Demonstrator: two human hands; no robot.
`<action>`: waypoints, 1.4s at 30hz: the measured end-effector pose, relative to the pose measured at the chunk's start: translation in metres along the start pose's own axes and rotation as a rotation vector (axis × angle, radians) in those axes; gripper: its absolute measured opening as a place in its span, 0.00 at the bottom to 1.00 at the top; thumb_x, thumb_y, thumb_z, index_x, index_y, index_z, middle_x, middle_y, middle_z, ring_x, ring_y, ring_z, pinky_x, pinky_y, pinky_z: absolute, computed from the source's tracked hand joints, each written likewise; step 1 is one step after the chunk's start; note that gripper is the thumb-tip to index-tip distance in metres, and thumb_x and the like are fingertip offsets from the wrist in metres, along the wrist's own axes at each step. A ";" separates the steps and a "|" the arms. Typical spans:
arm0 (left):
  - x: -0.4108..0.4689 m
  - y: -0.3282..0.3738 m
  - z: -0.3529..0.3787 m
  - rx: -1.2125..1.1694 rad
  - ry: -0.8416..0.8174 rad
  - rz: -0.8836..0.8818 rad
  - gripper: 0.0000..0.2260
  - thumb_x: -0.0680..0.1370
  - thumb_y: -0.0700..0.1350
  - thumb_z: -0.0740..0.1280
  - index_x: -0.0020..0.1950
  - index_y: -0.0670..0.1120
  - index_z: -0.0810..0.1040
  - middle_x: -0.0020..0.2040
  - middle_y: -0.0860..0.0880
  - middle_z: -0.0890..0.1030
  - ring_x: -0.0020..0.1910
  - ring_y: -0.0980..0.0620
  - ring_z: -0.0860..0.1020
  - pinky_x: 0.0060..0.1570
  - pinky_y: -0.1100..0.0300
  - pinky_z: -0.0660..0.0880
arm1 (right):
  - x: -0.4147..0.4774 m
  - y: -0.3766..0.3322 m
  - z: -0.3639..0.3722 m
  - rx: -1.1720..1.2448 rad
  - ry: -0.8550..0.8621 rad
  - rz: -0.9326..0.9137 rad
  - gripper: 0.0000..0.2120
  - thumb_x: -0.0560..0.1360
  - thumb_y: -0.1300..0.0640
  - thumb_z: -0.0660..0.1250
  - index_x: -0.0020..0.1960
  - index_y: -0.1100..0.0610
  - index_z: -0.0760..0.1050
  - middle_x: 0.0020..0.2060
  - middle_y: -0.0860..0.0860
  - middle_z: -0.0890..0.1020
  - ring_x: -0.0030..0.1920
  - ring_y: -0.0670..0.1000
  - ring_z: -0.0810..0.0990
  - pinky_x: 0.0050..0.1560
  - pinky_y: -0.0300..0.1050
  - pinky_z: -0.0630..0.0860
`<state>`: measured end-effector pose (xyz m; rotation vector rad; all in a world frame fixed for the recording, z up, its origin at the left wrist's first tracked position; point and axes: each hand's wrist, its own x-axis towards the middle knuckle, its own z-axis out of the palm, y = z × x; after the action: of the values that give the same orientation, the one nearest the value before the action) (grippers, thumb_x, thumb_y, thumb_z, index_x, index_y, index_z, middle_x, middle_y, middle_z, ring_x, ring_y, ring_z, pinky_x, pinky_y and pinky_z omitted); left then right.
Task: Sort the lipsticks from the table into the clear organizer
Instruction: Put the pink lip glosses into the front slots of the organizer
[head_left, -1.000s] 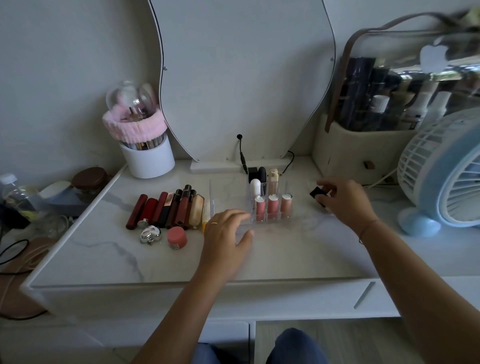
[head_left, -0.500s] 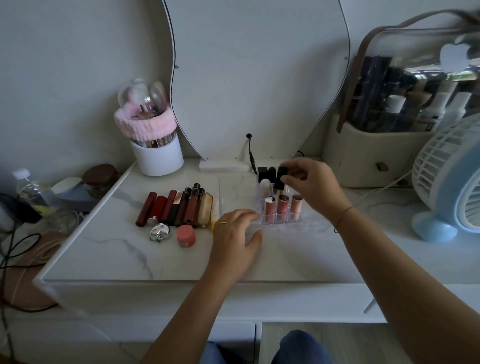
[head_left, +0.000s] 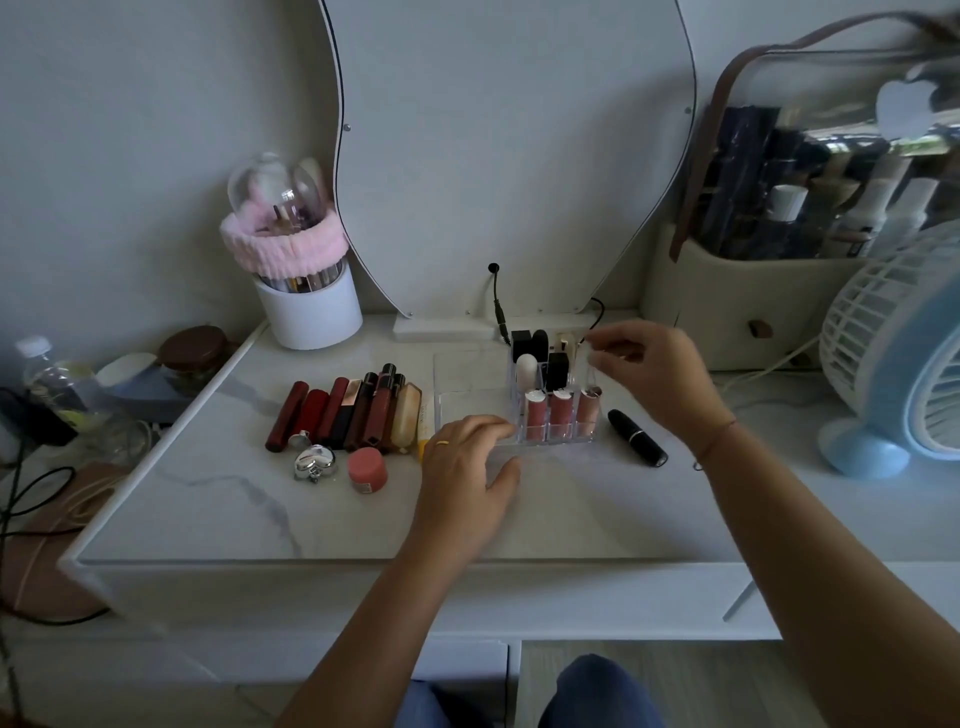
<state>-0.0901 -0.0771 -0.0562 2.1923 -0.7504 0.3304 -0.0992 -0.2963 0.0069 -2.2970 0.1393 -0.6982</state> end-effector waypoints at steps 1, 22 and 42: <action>0.000 0.000 0.000 0.004 -0.001 -0.001 0.12 0.74 0.43 0.68 0.58 0.48 0.78 0.57 0.53 0.78 0.60 0.52 0.72 0.63 0.51 0.67 | -0.003 0.006 -0.008 -0.017 0.022 0.027 0.11 0.72 0.57 0.71 0.53 0.55 0.80 0.45 0.48 0.83 0.43 0.42 0.80 0.43 0.26 0.72; 0.001 -0.001 0.001 0.032 -0.008 0.006 0.13 0.74 0.43 0.68 0.58 0.48 0.78 0.57 0.52 0.78 0.60 0.51 0.72 0.63 0.51 0.67 | -0.025 0.018 -0.015 -0.138 -0.100 0.165 0.13 0.72 0.58 0.70 0.56 0.57 0.78 0.43 0.49 0.81 0.41 0.47 0.78 0.41 0.33 0.69; 0.000 -0.003 0.002 0.017 0.003 0.005 0.12 0.74 0.44 0.67 0.57 0.50 0.77 0.57 0.55 0.77 0.60 0.54 0.71 0.63 0.55 0.64 | 0.001 -0.003 0.017 0.013 0.053 0.040 0.10 0.71 0.59 0.71 0.52 0.56 0.81 0.41 0.48 0.83 0.42 0.47 0.80 0.48 0.40 0.78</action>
<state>-0.0879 -0.0773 -0.0592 2.2055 -0.7540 0.3437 -0.0900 -0.2836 -0.0006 -2.2584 0.2037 -0.7375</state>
